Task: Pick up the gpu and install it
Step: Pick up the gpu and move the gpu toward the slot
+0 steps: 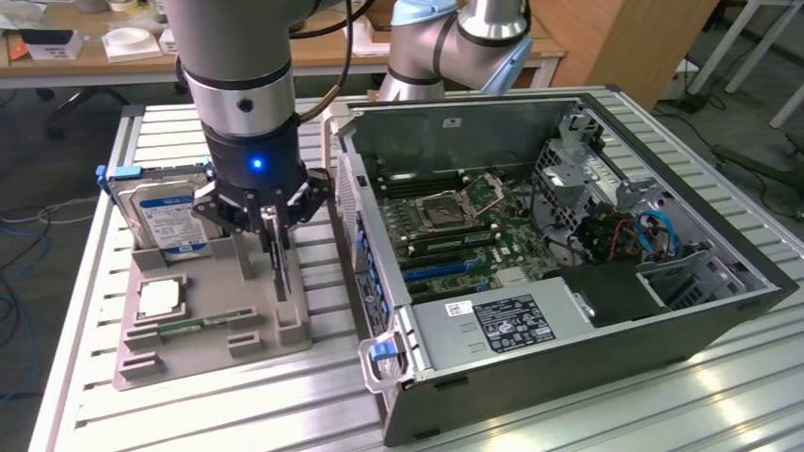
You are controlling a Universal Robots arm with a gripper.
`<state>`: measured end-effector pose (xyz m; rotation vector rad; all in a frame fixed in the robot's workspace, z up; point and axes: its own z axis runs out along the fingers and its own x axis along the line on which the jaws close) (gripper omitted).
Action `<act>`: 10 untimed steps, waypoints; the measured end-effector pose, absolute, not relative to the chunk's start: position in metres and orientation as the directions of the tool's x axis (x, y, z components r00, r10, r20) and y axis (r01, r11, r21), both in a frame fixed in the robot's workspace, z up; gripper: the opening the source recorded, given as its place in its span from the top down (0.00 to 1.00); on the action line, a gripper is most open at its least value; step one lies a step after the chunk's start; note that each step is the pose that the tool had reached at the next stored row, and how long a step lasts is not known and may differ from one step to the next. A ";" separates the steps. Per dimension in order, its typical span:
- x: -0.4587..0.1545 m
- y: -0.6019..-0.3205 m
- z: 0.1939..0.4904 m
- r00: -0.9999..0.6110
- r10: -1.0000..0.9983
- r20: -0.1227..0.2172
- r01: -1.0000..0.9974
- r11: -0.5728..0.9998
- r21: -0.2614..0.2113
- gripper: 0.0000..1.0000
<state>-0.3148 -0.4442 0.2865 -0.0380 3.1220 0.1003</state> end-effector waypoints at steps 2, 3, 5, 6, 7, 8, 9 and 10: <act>-0.315 -0.444 0.287 -1.000 -0.024 -0.019 -0.025 0.998 0.064 0.74; -0.315 -0.444 0.288 -1.000 -0.024 -0.019 -0.025 0.998 0.064 0.74; -0.315 -0.444 0.288 -1.000 -0.024 -0.019 -0.025 0.998 0.064 0.74; -0.315 -0.444 0.288 -1.000 -0.024 -0.019 -0.025 0.998 0.064 0.74; -0.315 -0.444 0.289 -1.000 -0.024 -0.019 -0.025 0.998 0.064 0.74; -0.315 -0.444 0.289 -1.000 -0.024 -0.019 -0.025 0.998 0.064 0.74; -0.315 -0.444 0.289 -1.000 -0.024 -0.019 -0.025 0.998 0.064 0.74; -0.315 -0.444 0.289 -1.000 -0.024 -0.019 -0.025 0.998 0.064 0.74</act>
